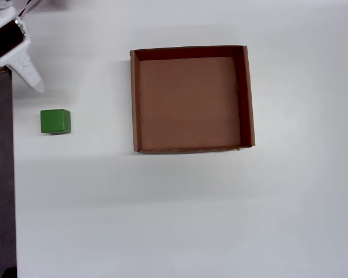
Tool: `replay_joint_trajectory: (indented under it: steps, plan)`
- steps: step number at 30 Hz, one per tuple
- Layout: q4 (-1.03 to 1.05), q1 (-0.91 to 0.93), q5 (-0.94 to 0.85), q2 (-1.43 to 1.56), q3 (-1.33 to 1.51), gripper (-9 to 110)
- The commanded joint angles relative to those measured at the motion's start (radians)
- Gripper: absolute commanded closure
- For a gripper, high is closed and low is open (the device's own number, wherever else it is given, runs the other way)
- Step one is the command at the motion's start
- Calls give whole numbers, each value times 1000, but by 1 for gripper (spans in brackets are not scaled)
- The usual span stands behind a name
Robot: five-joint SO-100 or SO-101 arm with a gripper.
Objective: Grasp a green cube and put it in a box.
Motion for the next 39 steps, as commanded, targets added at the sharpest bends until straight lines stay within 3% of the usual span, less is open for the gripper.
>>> replay_joint_trajectory:
  steps: [1, 16, 39]
  plan:
    - [-35, 2, -58, -109, -104, 73]
    - [-124, -101, -336, -390, -276, 71]
    - [-75, -78, -456, -436, -273, 69]
